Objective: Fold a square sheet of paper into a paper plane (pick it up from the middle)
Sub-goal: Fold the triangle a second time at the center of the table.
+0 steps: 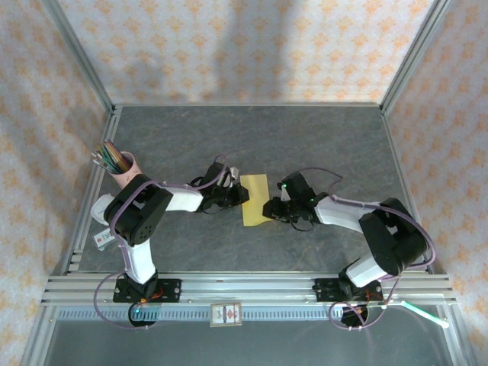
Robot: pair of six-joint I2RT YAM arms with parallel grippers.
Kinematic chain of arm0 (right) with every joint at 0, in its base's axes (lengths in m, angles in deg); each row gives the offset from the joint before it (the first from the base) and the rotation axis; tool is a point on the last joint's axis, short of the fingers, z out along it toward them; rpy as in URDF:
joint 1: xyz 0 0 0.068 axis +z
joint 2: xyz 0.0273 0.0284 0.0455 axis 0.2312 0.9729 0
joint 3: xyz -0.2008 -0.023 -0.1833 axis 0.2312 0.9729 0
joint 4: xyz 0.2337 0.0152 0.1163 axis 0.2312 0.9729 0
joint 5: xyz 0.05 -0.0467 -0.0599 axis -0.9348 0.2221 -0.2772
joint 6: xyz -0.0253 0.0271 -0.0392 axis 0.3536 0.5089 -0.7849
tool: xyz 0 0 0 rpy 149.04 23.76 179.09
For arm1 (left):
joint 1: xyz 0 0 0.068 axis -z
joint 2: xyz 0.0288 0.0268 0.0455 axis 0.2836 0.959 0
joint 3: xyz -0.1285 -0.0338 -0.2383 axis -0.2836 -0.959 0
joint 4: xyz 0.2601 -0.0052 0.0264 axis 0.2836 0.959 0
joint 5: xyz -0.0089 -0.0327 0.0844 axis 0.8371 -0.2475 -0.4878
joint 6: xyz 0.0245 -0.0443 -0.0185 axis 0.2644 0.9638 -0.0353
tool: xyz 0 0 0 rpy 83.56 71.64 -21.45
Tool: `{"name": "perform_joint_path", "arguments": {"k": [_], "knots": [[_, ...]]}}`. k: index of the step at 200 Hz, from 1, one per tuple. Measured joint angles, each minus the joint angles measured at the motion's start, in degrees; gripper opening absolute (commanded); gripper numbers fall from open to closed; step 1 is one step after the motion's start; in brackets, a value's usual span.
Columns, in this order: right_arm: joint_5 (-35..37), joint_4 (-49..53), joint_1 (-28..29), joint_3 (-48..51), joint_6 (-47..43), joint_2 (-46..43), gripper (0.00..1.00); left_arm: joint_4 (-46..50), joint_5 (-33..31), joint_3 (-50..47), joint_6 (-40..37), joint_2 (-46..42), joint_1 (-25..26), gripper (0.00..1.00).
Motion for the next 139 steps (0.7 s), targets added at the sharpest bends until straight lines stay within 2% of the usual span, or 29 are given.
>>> {"name": "perform_joint_path", "arguments": {"k": [139], "knots": [[-0.4, 1.5, -1.2, -5.9, -3.2, 4.5, 0.3, 0.3, 0.0, 0.2, -0.1, 0.0, 0.0, 0.18]]}}
